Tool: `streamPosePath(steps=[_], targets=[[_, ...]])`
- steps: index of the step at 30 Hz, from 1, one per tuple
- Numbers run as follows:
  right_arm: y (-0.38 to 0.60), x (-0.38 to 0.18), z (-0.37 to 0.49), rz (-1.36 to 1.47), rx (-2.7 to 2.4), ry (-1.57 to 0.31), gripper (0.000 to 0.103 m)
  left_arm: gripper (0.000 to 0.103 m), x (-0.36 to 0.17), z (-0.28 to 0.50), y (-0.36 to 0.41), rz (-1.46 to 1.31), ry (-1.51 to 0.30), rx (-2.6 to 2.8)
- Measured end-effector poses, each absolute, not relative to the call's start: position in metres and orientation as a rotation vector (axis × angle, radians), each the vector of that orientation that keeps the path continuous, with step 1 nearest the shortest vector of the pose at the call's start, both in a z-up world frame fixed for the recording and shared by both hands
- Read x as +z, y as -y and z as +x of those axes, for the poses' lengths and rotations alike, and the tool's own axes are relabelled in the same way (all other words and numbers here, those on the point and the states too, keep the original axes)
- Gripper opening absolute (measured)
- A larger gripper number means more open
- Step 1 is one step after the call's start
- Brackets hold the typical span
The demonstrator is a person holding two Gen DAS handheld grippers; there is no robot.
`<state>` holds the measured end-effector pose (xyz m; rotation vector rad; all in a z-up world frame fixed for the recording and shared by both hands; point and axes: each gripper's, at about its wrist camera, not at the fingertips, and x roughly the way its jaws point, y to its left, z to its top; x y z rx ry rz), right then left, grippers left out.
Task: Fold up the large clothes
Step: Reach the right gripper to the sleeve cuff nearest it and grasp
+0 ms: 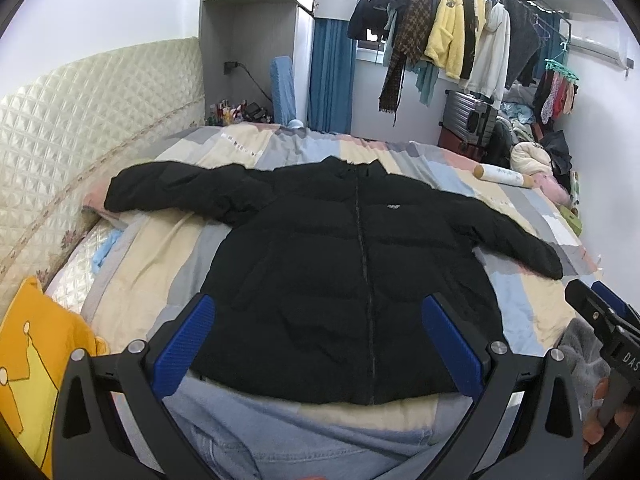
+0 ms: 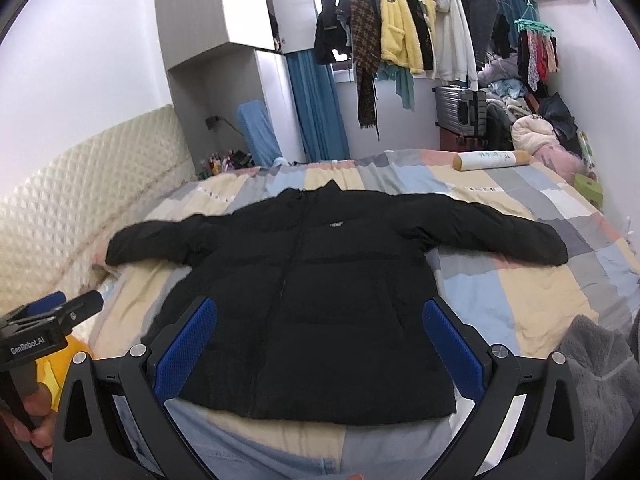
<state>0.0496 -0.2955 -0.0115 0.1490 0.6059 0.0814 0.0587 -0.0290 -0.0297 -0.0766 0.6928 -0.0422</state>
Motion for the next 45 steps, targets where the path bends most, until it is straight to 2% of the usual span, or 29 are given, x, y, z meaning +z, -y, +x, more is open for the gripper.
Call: streamPosePath(steps=[10,18,26,33,38,45], targets=[[0.349,0.014,0.087,0.208,0.042,-0.533,0.103,0.103,0.010,0.111,0.062,-0.059,-0.615,-0.093],[0.419,-0.008,0.133,0.266,-0.062,-0.485,0.103,0.103,-0.008,0.158,0.076,-0.072,-0.571,-0.178],[0.516,-0.085,0.190,0.331,-0.166,-0.477,0.103,0.103,-0.076,0.205,0.064,-0.092,-0.581,-0.187],[0.625,-0.190,0.222,0.636,-0.273,-0.561,0.100,0.103,-0.137,0.242,0.049,-0.102,-0.665,-0.143],[0.685,-0.244,0.231,0.812,-0.346,-0.561,0.100,0.103,-0.171,0.256,0.043,-0.121,-0.730,-0.126],[0.746,-0.280,0.246,1.007,-0.433,-0.455,0.100,0.103,-0.197,0.271,0.040,-0.128,-0.767,-0.110]])
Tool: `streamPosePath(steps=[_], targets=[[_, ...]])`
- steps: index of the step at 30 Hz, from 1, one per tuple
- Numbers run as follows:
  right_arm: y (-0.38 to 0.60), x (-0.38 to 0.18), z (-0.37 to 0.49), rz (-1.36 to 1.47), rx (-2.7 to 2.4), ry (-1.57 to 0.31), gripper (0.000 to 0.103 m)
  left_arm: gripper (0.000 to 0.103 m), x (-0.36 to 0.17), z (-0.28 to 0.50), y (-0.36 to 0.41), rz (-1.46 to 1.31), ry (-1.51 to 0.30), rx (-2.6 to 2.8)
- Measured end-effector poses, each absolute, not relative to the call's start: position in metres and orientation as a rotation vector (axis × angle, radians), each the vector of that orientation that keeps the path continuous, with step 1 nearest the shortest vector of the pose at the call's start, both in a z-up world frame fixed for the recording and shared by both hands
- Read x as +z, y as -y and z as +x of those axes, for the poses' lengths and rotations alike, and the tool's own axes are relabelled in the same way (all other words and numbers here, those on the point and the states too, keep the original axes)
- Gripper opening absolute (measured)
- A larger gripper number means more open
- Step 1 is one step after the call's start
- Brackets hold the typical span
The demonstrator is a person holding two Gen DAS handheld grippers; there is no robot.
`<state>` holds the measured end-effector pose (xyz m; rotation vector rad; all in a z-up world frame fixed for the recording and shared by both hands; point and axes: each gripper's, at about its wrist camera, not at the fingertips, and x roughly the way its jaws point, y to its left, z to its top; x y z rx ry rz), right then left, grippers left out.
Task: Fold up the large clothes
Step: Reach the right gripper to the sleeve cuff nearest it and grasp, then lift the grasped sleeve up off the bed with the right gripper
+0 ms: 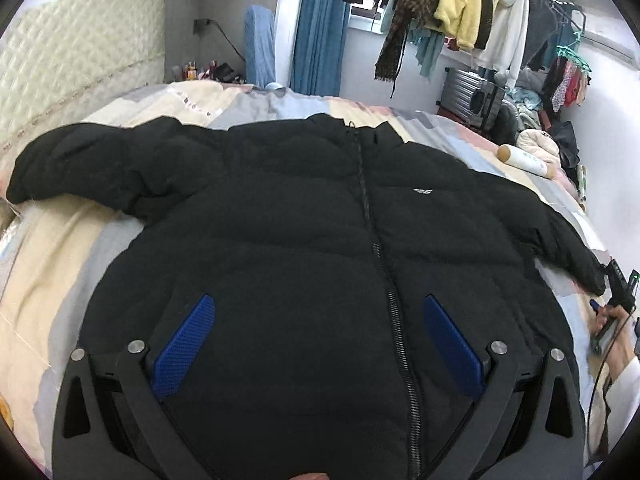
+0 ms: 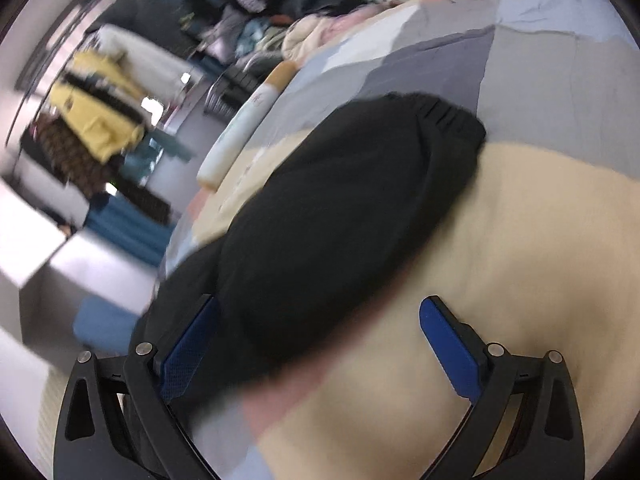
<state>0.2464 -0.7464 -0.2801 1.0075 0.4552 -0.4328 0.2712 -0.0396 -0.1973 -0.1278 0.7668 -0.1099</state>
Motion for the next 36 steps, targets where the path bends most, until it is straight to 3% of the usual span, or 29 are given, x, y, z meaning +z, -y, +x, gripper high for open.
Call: streamPosePath(steps=[6,8,12,15,17,20,28,36], targets=[[0.789,-0.275,0.277,0.974,-0.527,-0.392,0.095,0.103,-0.211,0.283,0.043,-0.095,-0.780,-0.084],[0.801,-0.277,0.286,0.981,-0.539,-0.391,0.079,0.103,-0.217,0.285,0.045,-0.081,-0.778,-0.075],[0.815,-0.268,0.309,0.934,-0.507,-0.376,0.067,0.103,-0.227,0.294,0.052,-0.064,-0.793,-0.073],[0.818,-0.254,0.327,0.854,-0.468,-0.368,0.053,0.103,-0.237,0.301,0.054,-0.072,-0.819,-0.077],[0.820,-0.245,0.341,0.776,-0.464,-0.413,0.029,0.103,-0.243,0.304,0.055,-0.071,-0.830,-0.075],[0.821,-0.237,0.354,0.658,-0.472,-0.480,0.017,0.103,-0.253,0.306,0.058,-0.048,-0.846,-0.064],[0.821,-0.211,0.355,0.544,-0.549,-0.446,0.006,0.103,-0.249,0.304,0.062,-0.004,-0.816,-0.052],[0.788,-0.120,0.353,0.455,-0.574,-0.367,0.006,0.103,-0.228,0.296,0.047,0.010,-0.766,-0.033]])
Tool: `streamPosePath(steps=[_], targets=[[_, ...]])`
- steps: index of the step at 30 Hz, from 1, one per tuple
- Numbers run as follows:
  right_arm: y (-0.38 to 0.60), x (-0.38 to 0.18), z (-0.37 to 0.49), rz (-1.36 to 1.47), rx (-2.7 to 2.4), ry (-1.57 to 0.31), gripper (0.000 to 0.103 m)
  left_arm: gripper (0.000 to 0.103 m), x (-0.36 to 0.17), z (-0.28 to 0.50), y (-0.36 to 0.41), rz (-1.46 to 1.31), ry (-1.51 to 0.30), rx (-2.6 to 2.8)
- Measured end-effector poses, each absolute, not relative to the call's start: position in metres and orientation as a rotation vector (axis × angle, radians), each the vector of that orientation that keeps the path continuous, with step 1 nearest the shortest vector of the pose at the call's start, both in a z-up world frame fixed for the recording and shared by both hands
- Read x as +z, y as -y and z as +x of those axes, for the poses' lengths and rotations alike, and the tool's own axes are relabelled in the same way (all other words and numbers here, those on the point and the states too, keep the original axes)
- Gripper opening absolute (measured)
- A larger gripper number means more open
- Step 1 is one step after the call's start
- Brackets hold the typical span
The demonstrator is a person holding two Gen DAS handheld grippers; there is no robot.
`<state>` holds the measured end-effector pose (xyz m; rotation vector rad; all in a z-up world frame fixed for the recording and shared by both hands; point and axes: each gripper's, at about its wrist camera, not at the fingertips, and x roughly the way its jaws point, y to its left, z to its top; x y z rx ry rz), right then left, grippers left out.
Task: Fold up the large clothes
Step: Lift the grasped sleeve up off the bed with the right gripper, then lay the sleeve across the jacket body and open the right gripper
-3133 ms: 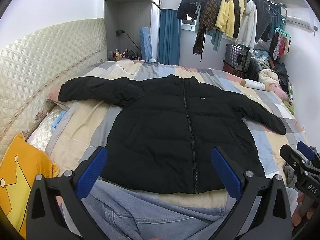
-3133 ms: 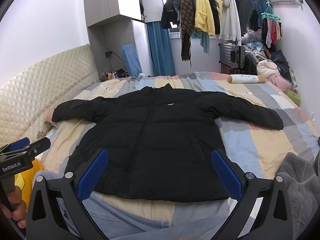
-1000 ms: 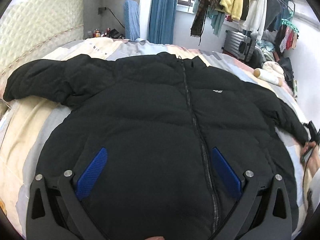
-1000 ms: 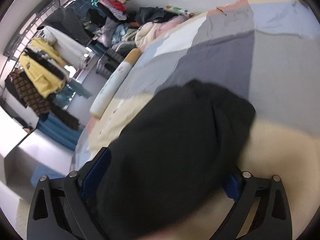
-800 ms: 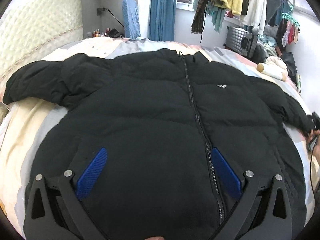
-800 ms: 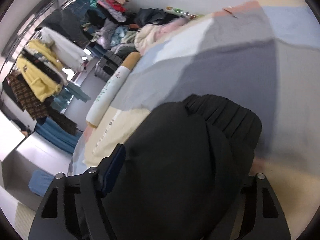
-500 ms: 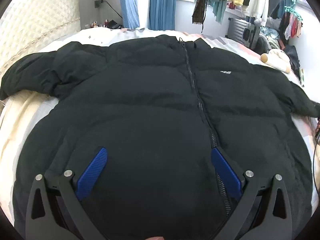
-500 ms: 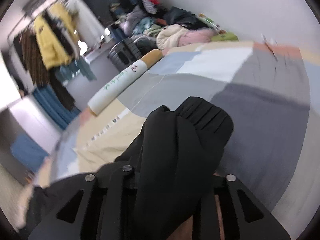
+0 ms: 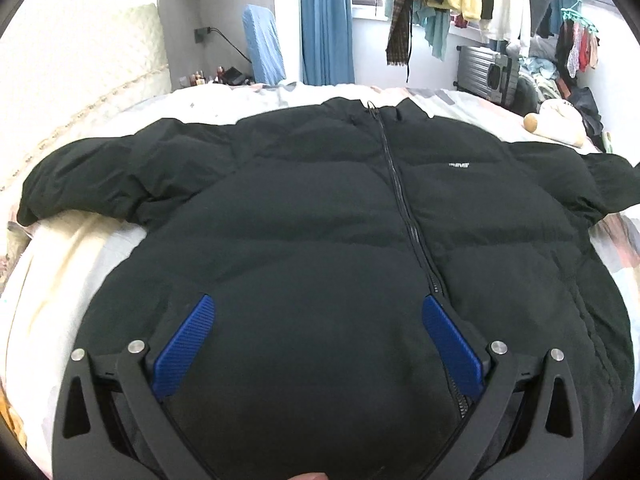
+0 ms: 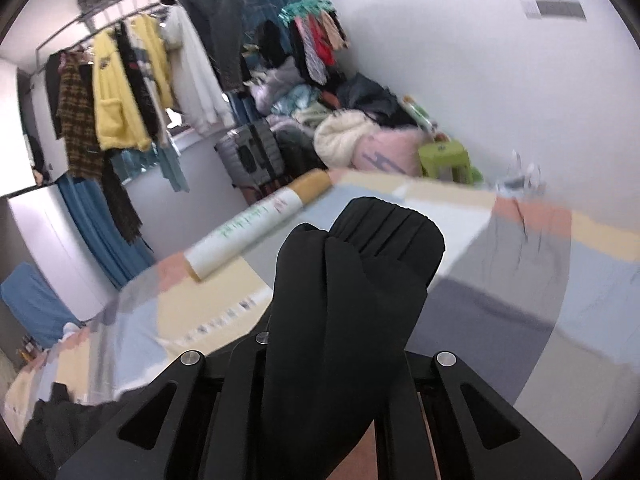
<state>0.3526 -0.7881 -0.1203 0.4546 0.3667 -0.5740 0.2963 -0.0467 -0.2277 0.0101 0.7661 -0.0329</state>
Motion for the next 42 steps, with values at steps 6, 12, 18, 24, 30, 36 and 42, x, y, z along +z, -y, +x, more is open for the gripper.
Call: streamPosePath(steps=[6,12,18,24,30,36,42], targets=[[0.724,-0.030,0.347,0.368,-0.493,-0.278,0.007,0.103,-0.216,0.288,0.033,-0.012,-0.784,-0.034],[0.635,0.045,0.354,0.322,-0.372,-0.228,0.008,0.103,-0.198,0.274,0.027,-0.007,-0.733,-0.019],[0.526,0.098,0.366,0.190,-0.255,-0.192,0.008,0.103,-0.189,0.258,0.011,-0.002,-0.743,-0.040],[0.398,0.111,0.373,0.112,-0.084,-0.176,0.009,0.103,-0.178,0.244,-0.019,-0.056,-0.719,-0.029],[0.271,0.088,0.395,-0.006,0.080,-0.226,0.010,0.103,-0.170,0.242,-0.043,-0.091,-0.675,-0.055],[0.183,0.024,0.421,-0.055,0.202,-0.290,0.011,0.103,-0.173,0.247,-0.079,-0.164,-0.661,-0.018],[0.101,-0.067,0.437,-0.142,0.284,-0.406,0.011,0.103,-0.190,0.260,-0.103,-0.246,-0.707,-0.017]])
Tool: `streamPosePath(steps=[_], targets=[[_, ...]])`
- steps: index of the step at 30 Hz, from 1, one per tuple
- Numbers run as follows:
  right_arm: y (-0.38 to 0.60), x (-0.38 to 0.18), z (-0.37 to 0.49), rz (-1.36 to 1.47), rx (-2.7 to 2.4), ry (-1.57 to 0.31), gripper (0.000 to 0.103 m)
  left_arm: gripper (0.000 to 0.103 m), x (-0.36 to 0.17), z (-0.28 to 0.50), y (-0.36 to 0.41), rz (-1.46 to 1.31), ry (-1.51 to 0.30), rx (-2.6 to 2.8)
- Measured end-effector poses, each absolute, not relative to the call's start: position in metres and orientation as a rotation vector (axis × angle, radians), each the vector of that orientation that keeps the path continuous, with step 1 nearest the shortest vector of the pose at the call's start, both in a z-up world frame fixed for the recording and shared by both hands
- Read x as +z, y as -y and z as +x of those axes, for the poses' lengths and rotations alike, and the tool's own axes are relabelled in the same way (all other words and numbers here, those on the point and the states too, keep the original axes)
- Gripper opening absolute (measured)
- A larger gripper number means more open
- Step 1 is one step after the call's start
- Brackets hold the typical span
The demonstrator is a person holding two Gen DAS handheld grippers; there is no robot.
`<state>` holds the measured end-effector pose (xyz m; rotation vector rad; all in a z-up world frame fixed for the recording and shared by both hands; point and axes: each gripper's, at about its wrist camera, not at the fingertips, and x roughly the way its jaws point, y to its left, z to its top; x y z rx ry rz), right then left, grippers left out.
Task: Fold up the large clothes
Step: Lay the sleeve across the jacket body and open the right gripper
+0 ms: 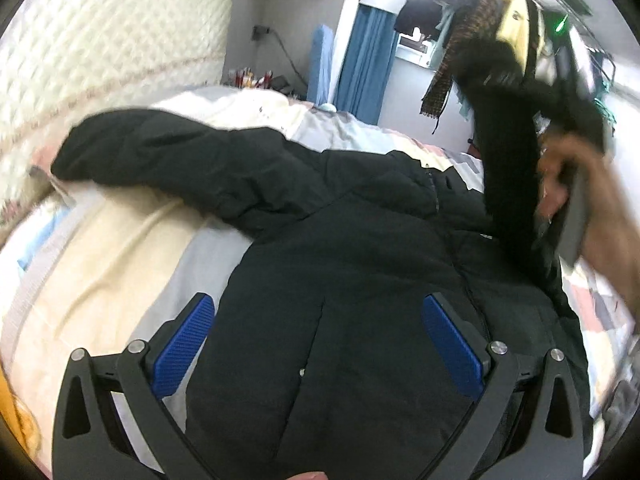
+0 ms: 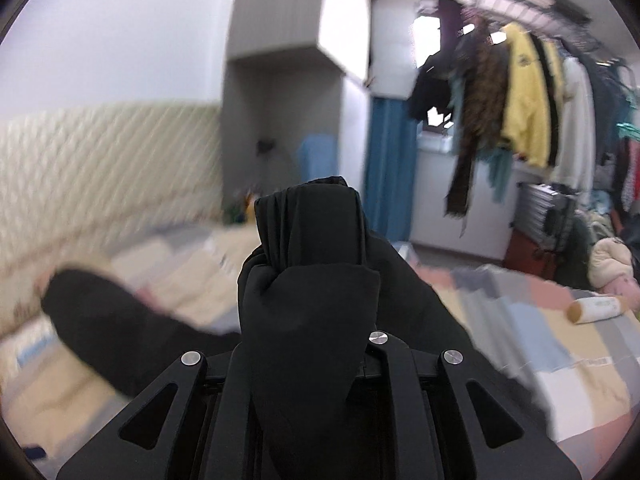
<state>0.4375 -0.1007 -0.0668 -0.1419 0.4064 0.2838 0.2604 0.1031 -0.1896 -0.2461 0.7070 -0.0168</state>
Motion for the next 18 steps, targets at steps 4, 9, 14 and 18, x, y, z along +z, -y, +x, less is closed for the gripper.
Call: streamPosePath(steps=[4,9,14,18], targets=[[0.064,-0.125,0.443,-0.231,0.315,-0.478,0.011,0.103,-0.202,0.266,-0.109,-0.264,-0.737,-0.011],[0.047,-0.192,0.460,-0.249,0.341,-0.585,0.012,0.103,-0.212,0.268,-0.113,-0.260,-0.755,-0.014],[0.046,-0.228,0.475,-0.236,0.344,-0.698,0.013,0.103,-0.219,0.272,-0.114,-0.280,-0.761,-0.018],[0.045,-0.227,0.470,-0.239,0.360,-0.724,0.018,0.103,-0.227,0.278,-0.114,-0.292,-0.791,-0.024]])
